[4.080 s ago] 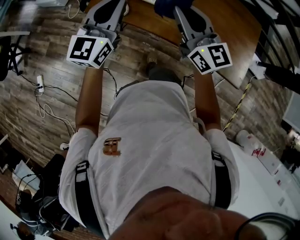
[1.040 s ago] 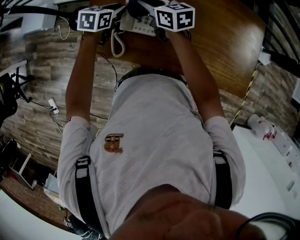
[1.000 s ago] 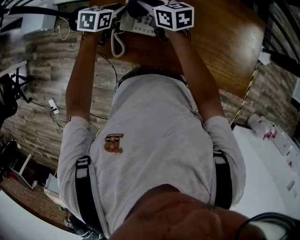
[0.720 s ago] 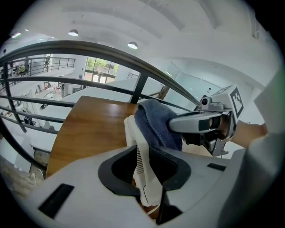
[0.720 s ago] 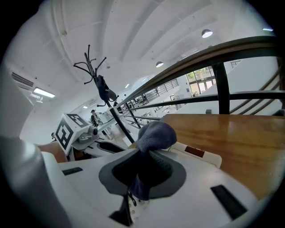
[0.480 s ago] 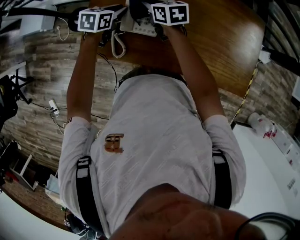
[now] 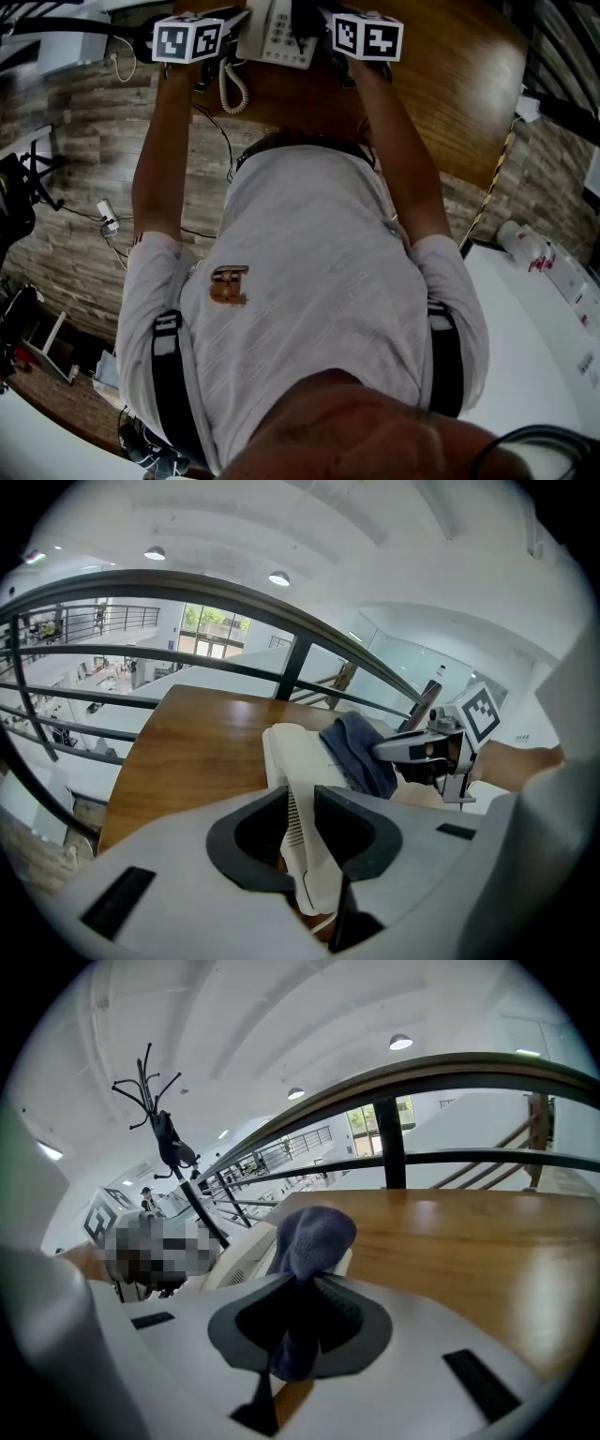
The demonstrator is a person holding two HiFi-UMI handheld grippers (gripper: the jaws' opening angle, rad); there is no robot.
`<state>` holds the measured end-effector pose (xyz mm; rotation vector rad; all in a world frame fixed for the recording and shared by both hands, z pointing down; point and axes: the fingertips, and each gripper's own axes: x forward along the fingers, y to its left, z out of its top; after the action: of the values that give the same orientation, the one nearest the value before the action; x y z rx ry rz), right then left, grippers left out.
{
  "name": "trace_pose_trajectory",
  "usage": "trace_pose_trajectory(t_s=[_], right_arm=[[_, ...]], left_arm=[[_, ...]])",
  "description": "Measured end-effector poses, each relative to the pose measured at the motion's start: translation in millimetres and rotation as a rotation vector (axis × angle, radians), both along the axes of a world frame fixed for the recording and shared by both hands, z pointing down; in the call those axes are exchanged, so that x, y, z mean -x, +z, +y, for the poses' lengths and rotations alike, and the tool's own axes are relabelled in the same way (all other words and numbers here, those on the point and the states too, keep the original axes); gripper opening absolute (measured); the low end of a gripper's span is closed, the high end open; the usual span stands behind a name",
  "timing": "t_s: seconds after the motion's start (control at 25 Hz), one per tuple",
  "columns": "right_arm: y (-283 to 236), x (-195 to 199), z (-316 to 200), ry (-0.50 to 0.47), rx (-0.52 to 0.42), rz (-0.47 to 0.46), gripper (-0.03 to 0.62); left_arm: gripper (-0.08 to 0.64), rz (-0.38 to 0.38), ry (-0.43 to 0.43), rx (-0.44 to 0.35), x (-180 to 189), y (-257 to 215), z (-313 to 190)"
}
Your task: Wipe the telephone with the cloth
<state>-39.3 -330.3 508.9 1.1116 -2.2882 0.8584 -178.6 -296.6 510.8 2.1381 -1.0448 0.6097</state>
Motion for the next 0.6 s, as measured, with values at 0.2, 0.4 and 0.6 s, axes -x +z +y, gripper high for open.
trace_pose_trajectory(t_s=[0.2,0.4,0.6], right_arm=[[-7,-27,11,0.049,-0.014,-0.002,0.06],[-29,-5,22,0.032,-0.054,-0.069,0.06],[-55,35,36,-0.03,-0.066,-0.184,0.06]], left_arm=[[0.094,-0.004,-0.001,-0.001,0,0,1],[0.094,0.0,-0.001,0.003,10,7,-1],[0.094,0.011,-0.009,0.003,9,8,1]])
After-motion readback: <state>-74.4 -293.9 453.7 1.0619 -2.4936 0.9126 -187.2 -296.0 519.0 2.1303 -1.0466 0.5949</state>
